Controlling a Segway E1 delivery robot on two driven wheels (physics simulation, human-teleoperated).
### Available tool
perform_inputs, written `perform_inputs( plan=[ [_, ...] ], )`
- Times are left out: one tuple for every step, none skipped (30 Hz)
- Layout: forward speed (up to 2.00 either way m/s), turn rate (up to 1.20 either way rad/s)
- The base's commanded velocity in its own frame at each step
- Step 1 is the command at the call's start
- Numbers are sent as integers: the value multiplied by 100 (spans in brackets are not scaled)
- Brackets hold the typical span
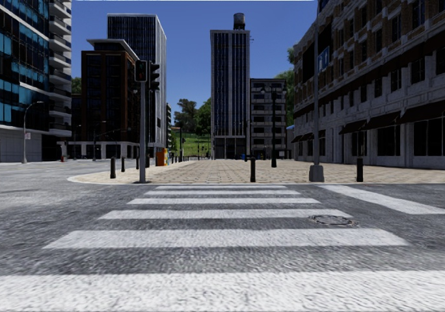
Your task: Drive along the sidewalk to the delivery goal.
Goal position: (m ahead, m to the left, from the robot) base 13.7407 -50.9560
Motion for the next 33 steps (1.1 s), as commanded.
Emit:
perform_inputs(
  plan=[
    [200,0],
    [200,0],
    [200,0],
    [200,0],
    [200,0],
    [200,0],
    [200,0],
    [200,0],
    [200,0],
    [200,0],
    [200,0],
    [200,0],
    [200,0],
    [200,0],
    [200,0],
    [200,0],
    [200,0],
    [200,0],
    [200,0],
    [200,0],
    [200,0],
    [200,0],
    [200,0],
    [200,0],
    [200,0],
    [200,0],
    [200,0],
    [200,0],
    [200,0],
    [200,0],
    [200,0],
    [200,0],
    [200,0]
  ],
)
